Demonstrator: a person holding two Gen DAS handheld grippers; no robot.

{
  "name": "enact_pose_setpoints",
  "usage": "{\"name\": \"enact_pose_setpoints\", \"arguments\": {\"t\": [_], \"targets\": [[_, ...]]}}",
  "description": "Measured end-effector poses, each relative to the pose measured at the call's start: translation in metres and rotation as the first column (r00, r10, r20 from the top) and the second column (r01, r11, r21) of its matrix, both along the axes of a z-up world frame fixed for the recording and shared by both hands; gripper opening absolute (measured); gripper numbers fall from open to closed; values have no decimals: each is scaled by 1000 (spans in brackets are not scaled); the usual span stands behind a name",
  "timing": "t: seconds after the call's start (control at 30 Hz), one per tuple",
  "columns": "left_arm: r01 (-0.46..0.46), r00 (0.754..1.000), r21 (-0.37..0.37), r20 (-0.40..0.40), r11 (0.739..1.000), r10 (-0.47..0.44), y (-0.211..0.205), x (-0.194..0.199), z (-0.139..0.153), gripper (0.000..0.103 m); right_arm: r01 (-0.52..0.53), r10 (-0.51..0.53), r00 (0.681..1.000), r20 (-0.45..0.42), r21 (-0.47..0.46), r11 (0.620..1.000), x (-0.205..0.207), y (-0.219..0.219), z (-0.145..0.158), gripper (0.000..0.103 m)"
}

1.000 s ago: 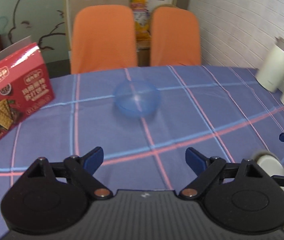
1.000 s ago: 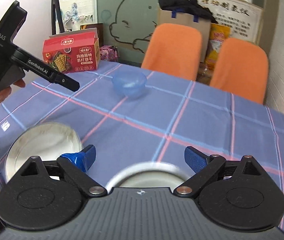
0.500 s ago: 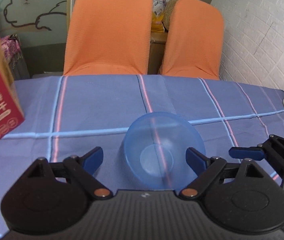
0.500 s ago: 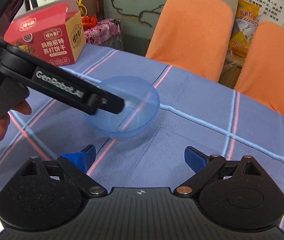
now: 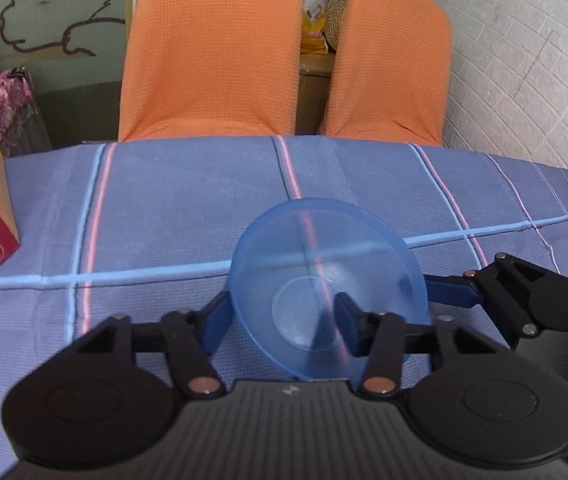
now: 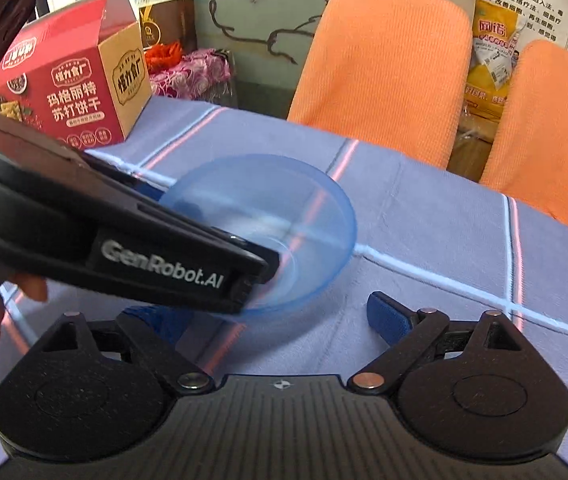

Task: Organize plates and bowls
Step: 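Move the left gripper to the blue plastic bowl and grasp its rim, then carry the blue bowl with the left gripper into the white bowl and release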

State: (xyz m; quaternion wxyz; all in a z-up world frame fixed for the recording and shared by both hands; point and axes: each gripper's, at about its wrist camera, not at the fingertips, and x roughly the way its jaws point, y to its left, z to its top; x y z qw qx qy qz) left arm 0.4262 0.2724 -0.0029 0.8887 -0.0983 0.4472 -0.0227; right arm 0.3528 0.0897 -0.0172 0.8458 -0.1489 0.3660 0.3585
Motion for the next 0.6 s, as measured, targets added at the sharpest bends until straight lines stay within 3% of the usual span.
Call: {"name": "enact_pose_setpoints", "arguments": {"t": [0.37,0.6], "targets": [[42,992,-34,118,999,-38,-19,-45,56,44,-24,13,988,156,67,997,-38,-26,57,74],[130,977,-57,175,990,-119,-81,-101,85,44,-2,-13,968,249,60,998,-98,-81,93,75]]}}
